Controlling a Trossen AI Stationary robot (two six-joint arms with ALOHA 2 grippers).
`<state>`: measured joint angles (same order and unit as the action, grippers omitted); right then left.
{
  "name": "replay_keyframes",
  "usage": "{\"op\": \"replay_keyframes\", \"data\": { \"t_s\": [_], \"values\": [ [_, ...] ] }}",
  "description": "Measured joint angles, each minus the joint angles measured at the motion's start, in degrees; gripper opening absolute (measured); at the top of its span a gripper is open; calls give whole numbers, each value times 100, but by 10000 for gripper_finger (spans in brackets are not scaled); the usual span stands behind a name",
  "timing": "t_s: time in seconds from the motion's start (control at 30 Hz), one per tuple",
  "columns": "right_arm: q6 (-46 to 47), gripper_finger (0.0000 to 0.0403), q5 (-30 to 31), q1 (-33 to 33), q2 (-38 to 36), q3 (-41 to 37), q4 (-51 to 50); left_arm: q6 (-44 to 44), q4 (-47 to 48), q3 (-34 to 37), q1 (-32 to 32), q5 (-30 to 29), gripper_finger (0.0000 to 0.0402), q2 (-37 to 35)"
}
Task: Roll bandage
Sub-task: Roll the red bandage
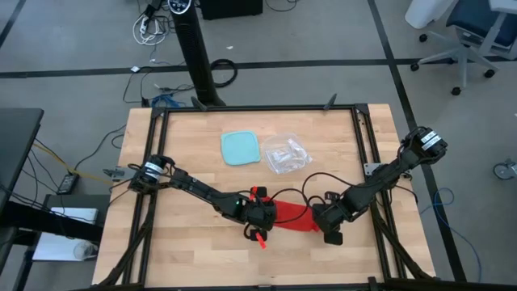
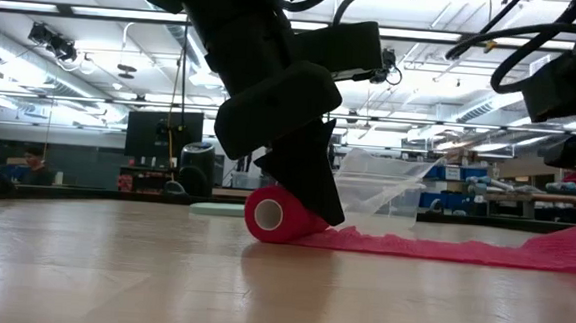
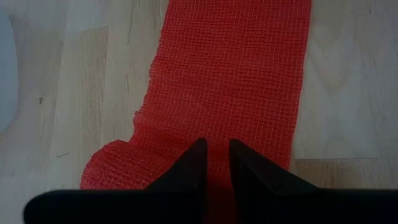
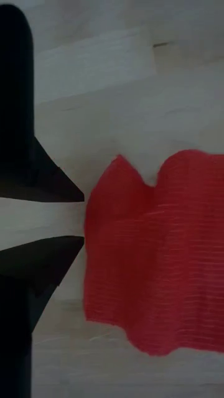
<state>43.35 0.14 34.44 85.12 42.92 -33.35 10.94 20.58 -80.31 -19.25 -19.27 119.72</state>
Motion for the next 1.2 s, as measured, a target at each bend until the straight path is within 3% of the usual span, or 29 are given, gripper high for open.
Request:
{"op": "replay_keyframes", "data": {
  "t_s": [0.37, 0.67, 0.93, 1.2],
  "values": [
    [54, 98, 56, -4, -2, 104, -302, 0, -20, -2, 0, 2, 72, 0],
    [32, 98, 1068, -4, -7, 609, -1151, 0, -234, -24, 2, 35, 72, 10],
    [-89, 98, 1600, -15, -7, 669, -970, -4, -194, -404, 0, 66, 72, 24],
    [-106, 98, 1897, -15, -7, 668, -563, -301, 1273, -1241, -46, -104, 72, 13]
  ]
}}
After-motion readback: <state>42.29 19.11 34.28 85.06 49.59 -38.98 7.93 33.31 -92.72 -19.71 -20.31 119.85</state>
